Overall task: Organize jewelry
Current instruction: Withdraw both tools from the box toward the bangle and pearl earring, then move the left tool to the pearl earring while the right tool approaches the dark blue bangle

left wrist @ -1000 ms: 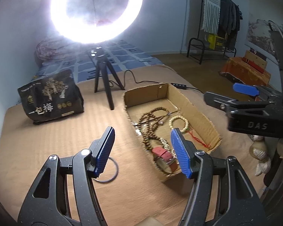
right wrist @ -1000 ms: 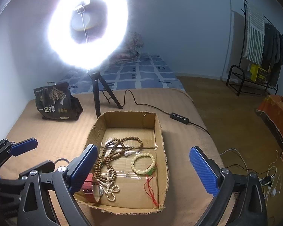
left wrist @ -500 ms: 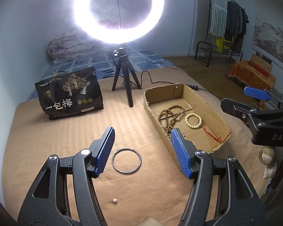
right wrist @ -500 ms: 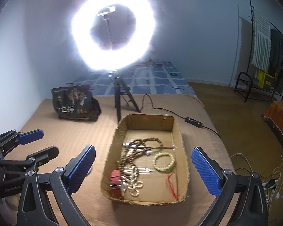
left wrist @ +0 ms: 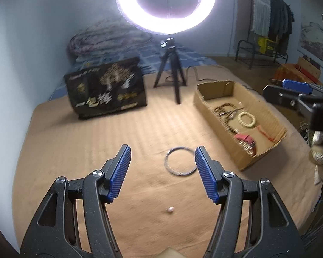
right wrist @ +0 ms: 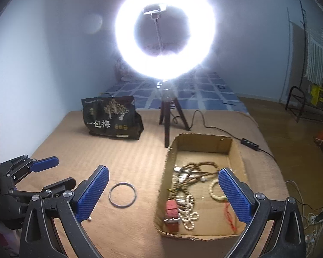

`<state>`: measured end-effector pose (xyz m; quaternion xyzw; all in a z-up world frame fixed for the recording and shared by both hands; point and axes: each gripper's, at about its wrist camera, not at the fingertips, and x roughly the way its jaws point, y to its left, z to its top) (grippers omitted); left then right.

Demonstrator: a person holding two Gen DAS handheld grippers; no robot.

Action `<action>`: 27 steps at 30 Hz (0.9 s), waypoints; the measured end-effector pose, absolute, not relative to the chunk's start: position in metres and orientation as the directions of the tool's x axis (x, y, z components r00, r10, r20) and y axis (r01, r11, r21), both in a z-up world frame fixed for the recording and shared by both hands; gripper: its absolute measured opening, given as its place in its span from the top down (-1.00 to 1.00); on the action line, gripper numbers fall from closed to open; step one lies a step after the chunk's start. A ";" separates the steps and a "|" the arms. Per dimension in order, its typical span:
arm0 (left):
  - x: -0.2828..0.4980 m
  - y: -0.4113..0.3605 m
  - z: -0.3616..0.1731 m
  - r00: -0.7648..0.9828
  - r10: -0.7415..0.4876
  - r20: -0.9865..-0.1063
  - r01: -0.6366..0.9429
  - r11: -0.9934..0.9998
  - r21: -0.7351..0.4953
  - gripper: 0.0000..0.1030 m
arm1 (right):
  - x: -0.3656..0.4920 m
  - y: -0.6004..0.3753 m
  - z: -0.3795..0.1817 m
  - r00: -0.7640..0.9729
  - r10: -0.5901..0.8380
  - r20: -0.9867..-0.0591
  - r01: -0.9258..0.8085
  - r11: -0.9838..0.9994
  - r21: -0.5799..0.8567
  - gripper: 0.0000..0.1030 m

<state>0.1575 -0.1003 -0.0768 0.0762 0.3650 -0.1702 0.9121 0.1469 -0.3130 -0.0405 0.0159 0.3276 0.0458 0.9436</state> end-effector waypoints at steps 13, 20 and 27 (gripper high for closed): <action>0.151 -0.066 -0.123 0.584 -0.270 -0.765 0.358 0.932 -0.055 -0.24 | 0.191 -0.271 -0.090 0.647 0.206 -0.734 -0.160 0.978 0.132 -0.98; 0.139 -0.066 -0.155 0.530 -0.311 -0.789 0.371 0.922 -0.114 -0.12 | 0.204 -0.248 -0.127 0.570 0.228 -0.789 -0.165 0.973 0.162 -0.98; 0.133 -0.080 -0.178 0.492 -0.309 -0.814 0.400 0.911 -0.104 0.09 | 0.211 -0.230 -0.152 0.552 0.191 -0.812 -0.170 0.979 0.115 -0.98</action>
